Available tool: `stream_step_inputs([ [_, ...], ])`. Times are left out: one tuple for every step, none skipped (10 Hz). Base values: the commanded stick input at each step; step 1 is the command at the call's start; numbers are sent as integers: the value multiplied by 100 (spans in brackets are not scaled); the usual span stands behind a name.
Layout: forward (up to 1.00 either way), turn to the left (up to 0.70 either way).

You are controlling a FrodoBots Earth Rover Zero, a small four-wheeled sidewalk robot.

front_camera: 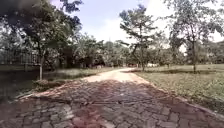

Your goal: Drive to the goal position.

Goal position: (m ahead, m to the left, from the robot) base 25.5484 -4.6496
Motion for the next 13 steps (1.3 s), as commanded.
stream_step_inputs([
  [70,0],
  [70,0],
  [70,0],
  [70,0],
  [70,0],
  [70,0],
  [70,0],
  [70,0],
  [70,0],
  [70,0],
  [70,0],
  [70,0],
  [70,0],
])
